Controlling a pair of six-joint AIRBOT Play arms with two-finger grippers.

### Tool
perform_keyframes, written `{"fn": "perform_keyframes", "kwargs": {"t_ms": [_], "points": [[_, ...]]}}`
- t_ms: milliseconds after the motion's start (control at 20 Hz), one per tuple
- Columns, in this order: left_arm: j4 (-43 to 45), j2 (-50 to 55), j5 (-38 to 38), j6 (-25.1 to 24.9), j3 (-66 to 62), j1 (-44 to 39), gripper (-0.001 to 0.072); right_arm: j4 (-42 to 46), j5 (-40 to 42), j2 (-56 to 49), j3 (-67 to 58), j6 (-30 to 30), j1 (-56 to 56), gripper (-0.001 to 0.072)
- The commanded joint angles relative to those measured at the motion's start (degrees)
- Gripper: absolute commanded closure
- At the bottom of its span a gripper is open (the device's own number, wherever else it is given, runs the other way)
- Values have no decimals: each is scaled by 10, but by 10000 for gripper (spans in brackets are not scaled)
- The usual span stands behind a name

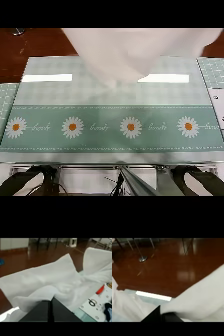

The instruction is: Fold the shirts.

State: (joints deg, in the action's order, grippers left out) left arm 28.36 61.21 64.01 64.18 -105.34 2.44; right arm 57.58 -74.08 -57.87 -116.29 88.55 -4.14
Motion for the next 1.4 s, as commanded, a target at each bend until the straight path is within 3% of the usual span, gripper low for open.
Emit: {"fn": "perform_keyframes", "kwargs": {"t_ms": [0, 150, 350, 550, 800, 900, 1050, 1200, 1350], "points": [[53, -40, -3, 47, -124, 40, 689, 49, -43, 81, -57, 1, 0, 683], [99, -103, 39, 54, -124, 44, 689, 72, -64, 140, -57, -4, 0, 683], [171, -163, 129, 105, -123, 44, 689, 72, -103, 184, -57, -5, -1, 683], [258, -199, 152, 122, -103, 44, 689, 75, -186, 187, -32, -5, -1, 682], [233, -193, 155, 119, 105, 43, 689, 64, -157, 187, 167, -20, -1, 682], [219, -174, 133, 108, 233, 43, 689, 51, -103, 176, 287, -31, -1, 682], [206, -119, 23, 94, 369, 41, 689, 39, -11, 97, 392, -53, 0, 683], [207, -25, -56, 78, 388, 14, 689, -7, 51, -49, 367, -72, -1, 682], [206, 61, -119, 70, 380, -23, 689, -58, 60, -204, 287, -72, -1, 682]]}}
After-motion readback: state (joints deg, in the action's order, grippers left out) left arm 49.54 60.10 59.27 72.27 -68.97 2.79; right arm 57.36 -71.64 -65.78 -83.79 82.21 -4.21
